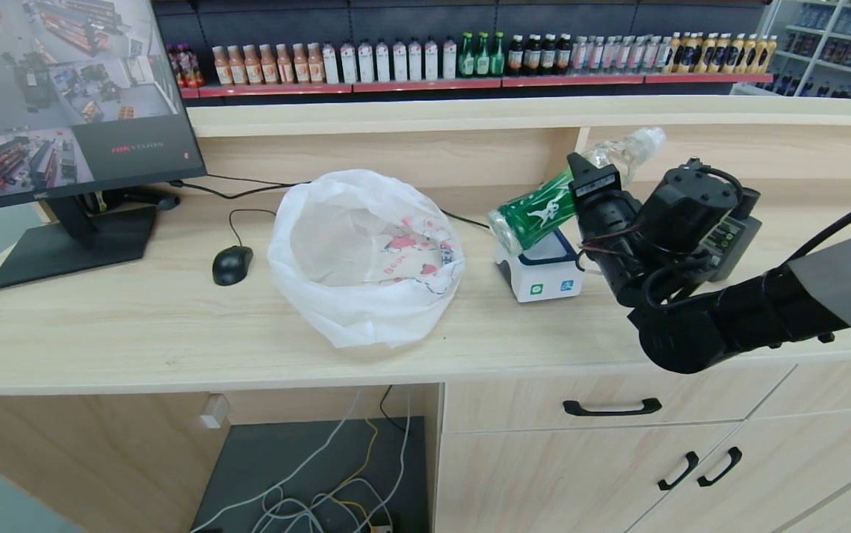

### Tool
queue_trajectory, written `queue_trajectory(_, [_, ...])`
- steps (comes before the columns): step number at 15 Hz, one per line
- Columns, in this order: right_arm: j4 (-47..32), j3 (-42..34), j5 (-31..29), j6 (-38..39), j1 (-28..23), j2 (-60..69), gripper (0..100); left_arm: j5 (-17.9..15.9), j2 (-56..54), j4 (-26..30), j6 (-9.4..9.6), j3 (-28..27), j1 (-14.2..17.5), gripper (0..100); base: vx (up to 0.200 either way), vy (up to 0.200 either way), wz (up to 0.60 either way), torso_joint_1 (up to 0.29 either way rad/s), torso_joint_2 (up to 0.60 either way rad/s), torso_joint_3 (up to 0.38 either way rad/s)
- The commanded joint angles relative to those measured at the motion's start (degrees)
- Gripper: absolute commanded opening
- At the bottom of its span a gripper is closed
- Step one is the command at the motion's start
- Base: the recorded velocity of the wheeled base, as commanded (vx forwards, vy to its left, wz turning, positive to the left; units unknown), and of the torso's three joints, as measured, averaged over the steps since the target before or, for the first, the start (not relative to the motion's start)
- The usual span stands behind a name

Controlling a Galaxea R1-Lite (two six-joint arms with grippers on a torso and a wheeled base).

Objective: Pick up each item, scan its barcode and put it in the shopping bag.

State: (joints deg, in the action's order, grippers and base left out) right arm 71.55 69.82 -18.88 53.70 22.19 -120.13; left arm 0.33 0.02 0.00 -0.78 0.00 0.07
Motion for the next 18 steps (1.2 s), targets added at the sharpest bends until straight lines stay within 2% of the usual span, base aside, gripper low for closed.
queue_trajectory(1, [0.0, 0.3, 0.0, 0.3, -0.2, -0.5, 0, 0.0, 0.0, 0.0, 0.08, 0.0, 0.0, 100, 0.0, 0.0, 0.0, 0.0, 0.0, 0.0])
queue_trajectory(18, [-0.1, 0.8, -0.1, 1.9, -1.2, -1.0, 0, 0.0, 0.0, 0.0, 0.08, 0.0, 0.0, 100, 0.0, 0.0, 0.0, 0.0, 0.0, 0.0])
